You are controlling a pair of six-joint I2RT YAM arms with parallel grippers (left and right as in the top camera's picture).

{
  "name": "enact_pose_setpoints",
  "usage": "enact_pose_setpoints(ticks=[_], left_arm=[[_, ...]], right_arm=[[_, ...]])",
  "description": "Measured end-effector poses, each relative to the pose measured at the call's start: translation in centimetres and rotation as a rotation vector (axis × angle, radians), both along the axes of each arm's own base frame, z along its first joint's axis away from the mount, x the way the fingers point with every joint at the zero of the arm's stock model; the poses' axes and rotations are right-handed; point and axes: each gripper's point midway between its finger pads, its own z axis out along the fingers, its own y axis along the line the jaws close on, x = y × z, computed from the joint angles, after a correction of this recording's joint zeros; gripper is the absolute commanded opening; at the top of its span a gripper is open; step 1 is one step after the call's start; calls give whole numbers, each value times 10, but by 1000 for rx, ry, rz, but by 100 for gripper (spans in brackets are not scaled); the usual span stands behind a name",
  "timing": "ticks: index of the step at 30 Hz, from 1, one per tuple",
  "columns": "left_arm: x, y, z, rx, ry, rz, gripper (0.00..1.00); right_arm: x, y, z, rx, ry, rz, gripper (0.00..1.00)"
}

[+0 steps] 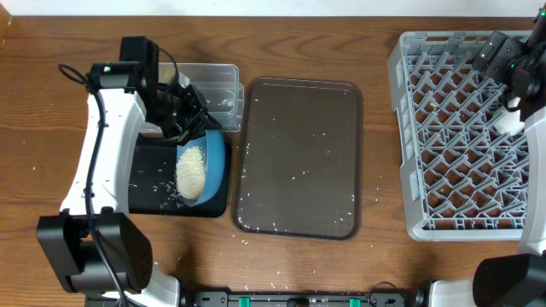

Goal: Sort waste into correct bins and load items into the dishwasher rack
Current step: 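Carry the rice bowl left over the black tray, then tip the bowl over the black tray to pour out the rice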

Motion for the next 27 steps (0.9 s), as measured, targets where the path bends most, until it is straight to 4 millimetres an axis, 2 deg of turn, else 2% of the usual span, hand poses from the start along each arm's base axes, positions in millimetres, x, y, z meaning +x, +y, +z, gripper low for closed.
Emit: enact_pose_setpoints(ticks=[4,10,17,27], left_arm=[[0,2,3,-103,-29,-12,6],[2,11,11,-169,-68,-8,6],[5,16,28,-276,-131,-11,6],[-2,53,35,-332,-119,92,6]], right_arm=[[0,0,0,0,0,0,99],[0,0,0,0,0,0,99],[0,0,0,0,0,0,99],[0,0,0,0,0,0,99]])
